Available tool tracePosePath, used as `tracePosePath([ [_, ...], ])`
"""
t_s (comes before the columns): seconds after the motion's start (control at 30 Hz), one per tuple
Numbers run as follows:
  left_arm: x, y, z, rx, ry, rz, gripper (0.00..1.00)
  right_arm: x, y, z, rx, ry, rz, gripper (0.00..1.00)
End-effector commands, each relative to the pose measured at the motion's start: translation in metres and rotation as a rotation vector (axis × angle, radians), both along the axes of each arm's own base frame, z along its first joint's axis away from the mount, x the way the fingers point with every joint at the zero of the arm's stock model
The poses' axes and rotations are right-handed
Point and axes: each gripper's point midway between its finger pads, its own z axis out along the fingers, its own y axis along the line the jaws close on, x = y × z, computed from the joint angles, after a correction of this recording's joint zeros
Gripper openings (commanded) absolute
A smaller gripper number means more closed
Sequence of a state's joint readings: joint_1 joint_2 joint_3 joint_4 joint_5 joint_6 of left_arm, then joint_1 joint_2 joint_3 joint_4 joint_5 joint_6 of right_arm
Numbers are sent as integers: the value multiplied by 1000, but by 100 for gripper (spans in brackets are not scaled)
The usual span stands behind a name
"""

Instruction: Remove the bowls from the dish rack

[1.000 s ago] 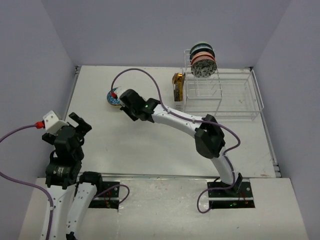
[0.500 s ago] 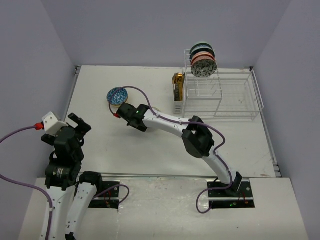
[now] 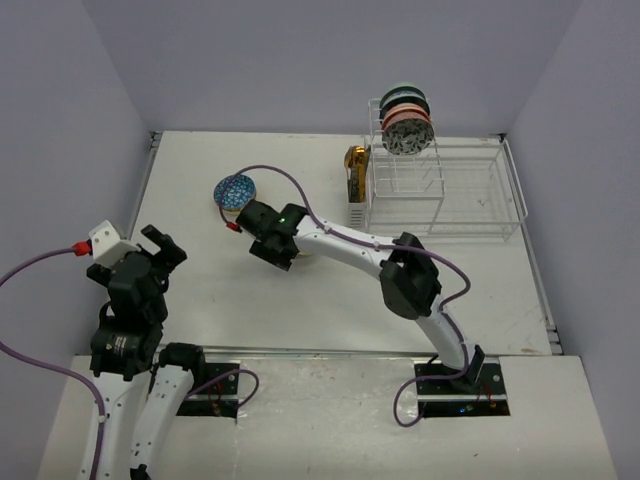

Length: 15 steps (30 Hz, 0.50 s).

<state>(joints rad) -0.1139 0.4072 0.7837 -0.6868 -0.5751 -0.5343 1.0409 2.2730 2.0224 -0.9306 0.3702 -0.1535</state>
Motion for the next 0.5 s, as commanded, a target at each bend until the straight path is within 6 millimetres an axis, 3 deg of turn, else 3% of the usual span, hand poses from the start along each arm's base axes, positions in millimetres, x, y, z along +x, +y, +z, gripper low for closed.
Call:
tracePosePath([
  [0.0, 7, -4, 10, 10, -37, -29, 100, -8, 15, 119, 275, -111, 11, 68],
  [0.07, 8, -5, 11, 10, -38, -37, 100, -9, 13, 157, 365, -153, -3, 71],
  [0.1, 8, -6, 10, 11, -38, -39, 100, -13, 4, 198, 464, -198, -24, 73],
  [0.17, 10, -8, 10, 11, -38, -52, 100, -5, -5, 242, 639, -271, -100, 82],
  [0.2, 10, -8, 9, 12, -38, -53, 100, -5, -34, 294, 792, -329, -158, 86],
  [0.23, 10, -9, 9, 13, -36, -59, 100, -3, -47, 295, 854, -326, -206, 99],
  [0.27, 11, -10, 10, 13, -42, -65, 100, 4, -57, 325, 1011, -360, -243, 99],
  [0.3, 12, -10, 9, 13, -40, -68, 100, 1, -95, 367, 1231, -337, -335, 99],
  [0.33, 13, -11, 7, 15, -35, -72, 100, 4, -107, 350, 1287, -285, -396, 99],
  [0.37, 14, -12, 8, 14, -40, -81, 100, 8, -119, 371, 1432, -294, -419, 99],
  [0.4, 16, -13, 6, 16, -32, -85, 100, 16, -144, 379, 1567, -254, -528, 99],
  [0.47, 19, -16, 4, 16, -21, -100, 100, 15, -175, 381, 1716, -244, -656, 99],
])
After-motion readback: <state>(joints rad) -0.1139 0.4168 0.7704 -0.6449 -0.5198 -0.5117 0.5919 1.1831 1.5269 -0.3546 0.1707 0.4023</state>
